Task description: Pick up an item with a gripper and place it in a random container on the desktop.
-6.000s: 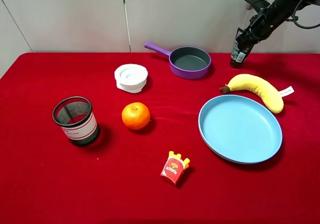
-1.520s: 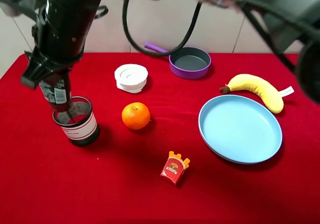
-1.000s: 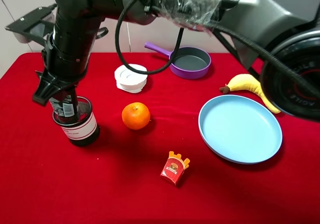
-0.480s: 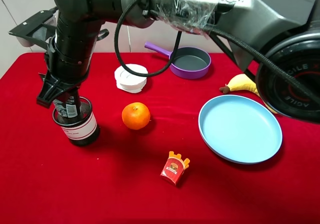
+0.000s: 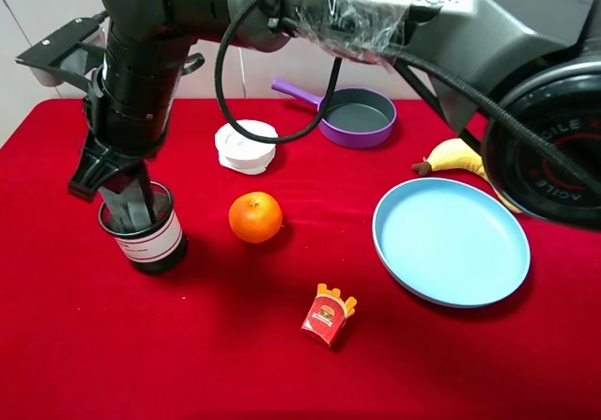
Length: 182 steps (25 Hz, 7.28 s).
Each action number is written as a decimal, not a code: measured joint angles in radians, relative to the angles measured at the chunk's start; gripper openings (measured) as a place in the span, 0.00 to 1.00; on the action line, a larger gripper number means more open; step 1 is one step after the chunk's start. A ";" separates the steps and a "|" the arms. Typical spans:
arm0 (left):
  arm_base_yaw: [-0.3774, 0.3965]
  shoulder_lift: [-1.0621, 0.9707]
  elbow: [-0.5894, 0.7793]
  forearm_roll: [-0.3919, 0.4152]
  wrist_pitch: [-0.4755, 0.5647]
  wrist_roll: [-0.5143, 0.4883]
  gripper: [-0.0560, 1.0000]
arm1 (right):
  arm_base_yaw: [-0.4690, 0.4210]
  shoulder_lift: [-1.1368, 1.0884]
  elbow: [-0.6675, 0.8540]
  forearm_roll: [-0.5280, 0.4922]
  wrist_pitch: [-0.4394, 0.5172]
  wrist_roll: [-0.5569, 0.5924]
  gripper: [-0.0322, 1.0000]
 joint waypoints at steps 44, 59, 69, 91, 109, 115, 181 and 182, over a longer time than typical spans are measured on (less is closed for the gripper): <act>0.000 0.000 0.000 0.000 0.000 0.000 0.99 | 0.000 -0.066 0.000 -0.112 0.235 0.000 0.70; 0.000 0.000 0.000 0.000 0.000 0.000 0.99 | 0.000 -0.272 0.211 -0.124 0.235 0.030 0.70; 0.000 0.000 0.000 0.000 0.000 0.000 0.99 | 0.000 -0.480 0.504 -0.105 0.237 0.045 0.70; 0.000 0.000 0.000 0.000 0.000 0.000 0.99 | 0.000 -1.066 1.189 -0.044 0.061 0.127 0.70; 0.000 0.000 0.000 0.000 0.000 0.000 0.99 | 0.000 -1.614 1.558 -0.060 -0.005 0.176 0.70; 0.000 0.000 0.000 0.000 0.000 0.000 0.99 | 0.000 -1.756 1.565 -0.074 -0.055 0.179 0.70; 0.000 0.000 0.000 0.003 0.000 0.000 0.99 | -0.744 -2.320 1.593 -0.231 0.037 0.404 0.70; 0.000 0.000 0.000 0.003 0.000 0.000 0.99 | -0.744 -2.320 1.593 -0.231 0.037 0.404 0.70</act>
